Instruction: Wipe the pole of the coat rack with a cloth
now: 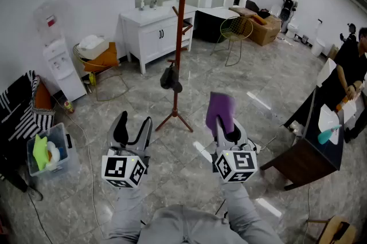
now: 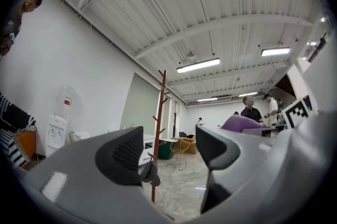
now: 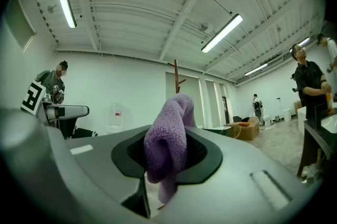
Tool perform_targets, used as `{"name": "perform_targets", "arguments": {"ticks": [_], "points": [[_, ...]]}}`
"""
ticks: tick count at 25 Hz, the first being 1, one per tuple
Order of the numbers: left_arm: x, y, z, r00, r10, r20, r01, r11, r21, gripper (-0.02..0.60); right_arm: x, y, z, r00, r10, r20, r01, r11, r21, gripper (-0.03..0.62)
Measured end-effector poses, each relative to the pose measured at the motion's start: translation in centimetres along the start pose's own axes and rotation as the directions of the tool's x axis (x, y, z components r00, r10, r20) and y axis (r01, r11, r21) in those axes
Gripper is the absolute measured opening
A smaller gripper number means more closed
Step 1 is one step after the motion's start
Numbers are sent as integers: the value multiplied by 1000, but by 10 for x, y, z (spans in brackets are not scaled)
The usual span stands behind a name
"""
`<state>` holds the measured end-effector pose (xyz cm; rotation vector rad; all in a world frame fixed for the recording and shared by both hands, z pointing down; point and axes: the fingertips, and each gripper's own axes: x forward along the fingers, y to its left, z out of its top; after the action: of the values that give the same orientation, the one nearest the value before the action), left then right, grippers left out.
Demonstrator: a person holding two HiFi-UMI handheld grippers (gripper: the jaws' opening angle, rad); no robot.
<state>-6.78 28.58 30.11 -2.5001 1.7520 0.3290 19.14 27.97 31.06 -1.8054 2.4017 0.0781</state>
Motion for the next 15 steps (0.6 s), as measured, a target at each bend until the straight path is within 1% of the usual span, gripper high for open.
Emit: {"name": "perform_targets", "arguments": {"ticks": [15], "points": [[16, 12, -3, 1000, -21, -8, 21, 1000, 7, 337, 18, 3, -5, 1000, -8, -5, 8, 1000, 4, 84]]}}
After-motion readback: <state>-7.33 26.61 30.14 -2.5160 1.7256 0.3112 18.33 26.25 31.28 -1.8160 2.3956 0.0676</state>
